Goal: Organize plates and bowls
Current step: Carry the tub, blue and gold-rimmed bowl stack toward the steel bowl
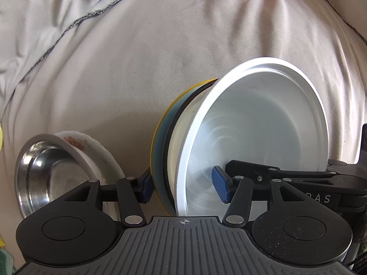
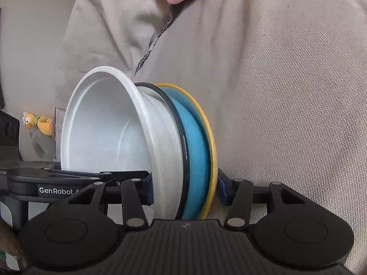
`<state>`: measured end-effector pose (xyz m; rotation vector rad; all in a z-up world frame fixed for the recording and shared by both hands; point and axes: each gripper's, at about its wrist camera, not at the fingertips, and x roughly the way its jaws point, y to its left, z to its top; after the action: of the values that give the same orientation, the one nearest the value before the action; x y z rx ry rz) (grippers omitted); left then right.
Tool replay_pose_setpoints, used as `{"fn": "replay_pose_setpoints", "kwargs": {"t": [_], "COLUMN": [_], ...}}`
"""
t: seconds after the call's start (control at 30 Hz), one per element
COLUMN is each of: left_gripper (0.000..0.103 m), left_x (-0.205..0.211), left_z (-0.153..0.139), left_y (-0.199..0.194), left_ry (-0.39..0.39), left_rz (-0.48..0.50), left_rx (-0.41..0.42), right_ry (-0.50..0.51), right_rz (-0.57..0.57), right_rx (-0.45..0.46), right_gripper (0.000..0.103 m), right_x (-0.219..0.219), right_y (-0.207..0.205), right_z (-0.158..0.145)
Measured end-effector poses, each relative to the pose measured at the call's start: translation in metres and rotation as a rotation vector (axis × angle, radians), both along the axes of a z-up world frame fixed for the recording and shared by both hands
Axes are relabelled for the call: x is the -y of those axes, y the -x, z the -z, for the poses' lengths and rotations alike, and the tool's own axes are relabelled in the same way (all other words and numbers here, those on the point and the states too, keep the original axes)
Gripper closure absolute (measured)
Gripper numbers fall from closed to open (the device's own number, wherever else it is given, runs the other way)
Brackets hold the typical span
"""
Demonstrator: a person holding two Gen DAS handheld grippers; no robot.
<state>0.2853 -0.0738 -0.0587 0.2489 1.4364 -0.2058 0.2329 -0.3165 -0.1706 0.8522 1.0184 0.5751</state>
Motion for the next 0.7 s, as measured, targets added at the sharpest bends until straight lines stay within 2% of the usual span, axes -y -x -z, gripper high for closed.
{"fn": "replay_pose_setpoints", "kwargs": {"t": [0.27,0.7], "left_gripper": [0.045,0.047], "left_x": [0.0003,-0.0035], "left_z": [0.0028,-0.0027], "left_y": [-0.0004,0.0055], "left_ry": [0.001,0.030], "left_rz": [-0.007,0.026], "left_rx": [-0.018,0.018], "right_ry": [-0.002,0.031], "right_rz": [-0.007,-0.002], "right_rx": [-0.014,-0.004], "right_gripper": [0.055,0.055], "right_x": [-0.0020,-0.0056], "right_y": [-0.0035,-0.0017], "right_z": [-0.0002,-0.0080]}}
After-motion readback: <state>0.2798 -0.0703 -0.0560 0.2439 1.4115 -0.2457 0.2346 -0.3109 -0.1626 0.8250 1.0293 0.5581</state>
